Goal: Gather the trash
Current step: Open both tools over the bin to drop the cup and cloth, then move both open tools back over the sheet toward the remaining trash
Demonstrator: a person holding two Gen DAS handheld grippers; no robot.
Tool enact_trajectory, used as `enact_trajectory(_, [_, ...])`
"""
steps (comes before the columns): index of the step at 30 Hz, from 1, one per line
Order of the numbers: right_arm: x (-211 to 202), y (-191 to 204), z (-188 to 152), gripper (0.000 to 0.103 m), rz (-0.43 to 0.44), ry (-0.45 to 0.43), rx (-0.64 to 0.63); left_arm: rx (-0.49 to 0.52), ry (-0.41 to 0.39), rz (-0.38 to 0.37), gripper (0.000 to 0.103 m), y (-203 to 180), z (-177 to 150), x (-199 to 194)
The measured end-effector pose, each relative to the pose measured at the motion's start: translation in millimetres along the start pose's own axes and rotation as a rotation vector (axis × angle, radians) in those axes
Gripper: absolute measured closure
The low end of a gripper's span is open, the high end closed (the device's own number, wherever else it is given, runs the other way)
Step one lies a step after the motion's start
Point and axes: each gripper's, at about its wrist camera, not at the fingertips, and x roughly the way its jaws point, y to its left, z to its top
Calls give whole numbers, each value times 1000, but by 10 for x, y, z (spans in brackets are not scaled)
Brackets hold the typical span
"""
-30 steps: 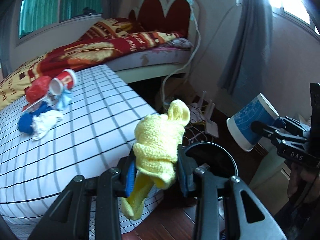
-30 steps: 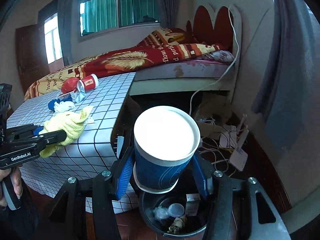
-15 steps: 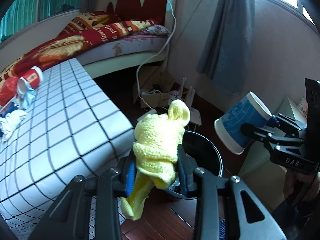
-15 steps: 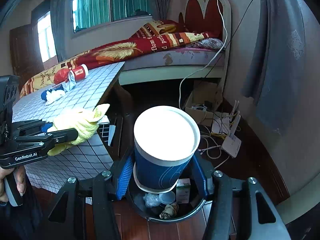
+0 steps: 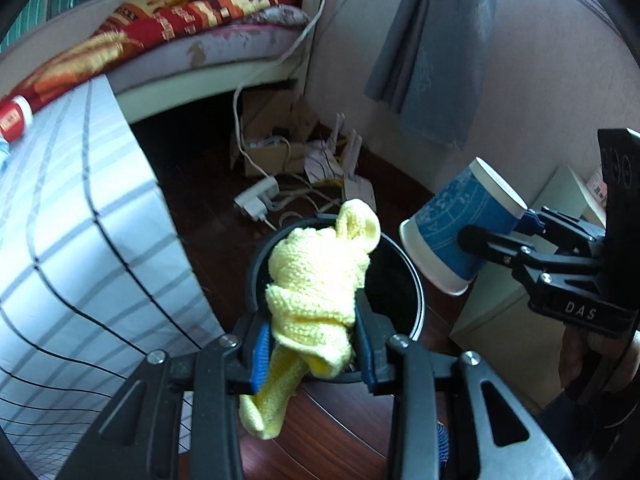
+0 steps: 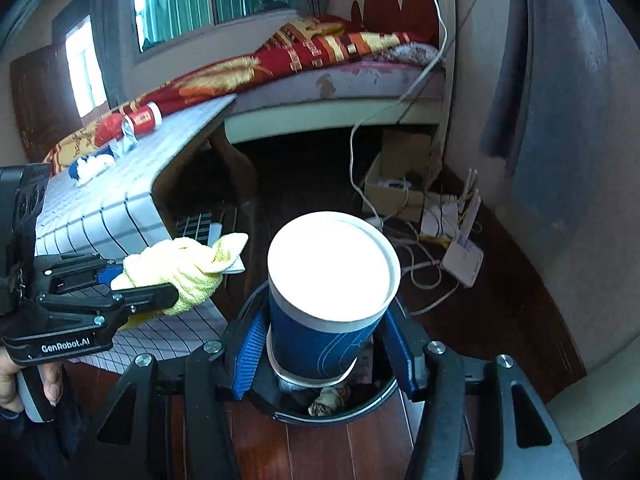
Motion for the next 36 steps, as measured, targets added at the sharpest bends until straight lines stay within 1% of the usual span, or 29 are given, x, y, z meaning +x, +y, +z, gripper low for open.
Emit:
enact_trajectory(10, [501, -79, -256, 45, 34, 145, -22, -25, 63, -15, 66, 28, 25, 441])
enact_trajectory(12, [577, -92, -280, 45, 40, 165, -27, -19, 79, -12, 65, 15, 45, 539])
enact_trajectory(13, [623, -95, -289, 42, 44, 177, -33, -19, 85, -18, 63, 19, 49, 577])
enact_trajectory(14, [652, -94, -291, 39, 57, 184, -34, -17, 90, -16, 53, 20, 58, 635])
enact_trajectory(15, [702, -91, -294, 32, 61, 193, -40, -15, 104, -8, 34, 27, 52, 691])
enact_trajectory(16, [758, -95, -303, 5, 35, 208, -47, -18, 130, 9, 24, 47, 38, 739])
enact_trajectory(17, [806, -137, -329, 0, -16, 222, -40, -19, 135, 15, 9, 59, 29, 757])
enact_trajectory(18, [828, -185, -345, 0, -19, 231, -20, -20, 135, 23, 0, 68, 20, 760])
enact_trajectory(20, [859, -303, -358, 0, -46, 262, 32, -20, 119, 42, 0, 83, -2, 716])
enact_trajectory(23, [801, -418, -346, 0, -96, 233, 67, -18, 103, 57, 0, 91, -43, 665])
enact_trajectory(26, [760, -419, -314, 0, -130, 225, 69, -6, 93, 77, 0, 63, -63, 632])
enact_trajectory(32, [657, -342, -245, 0, -139, 197, 45, -4, 73, 95, 0, 48, -46, 535])
enact_trajectory(36, [565, -336, -196, 0, -141, 178, 52, -5, 59, 105, 0, 57, -25, 441])
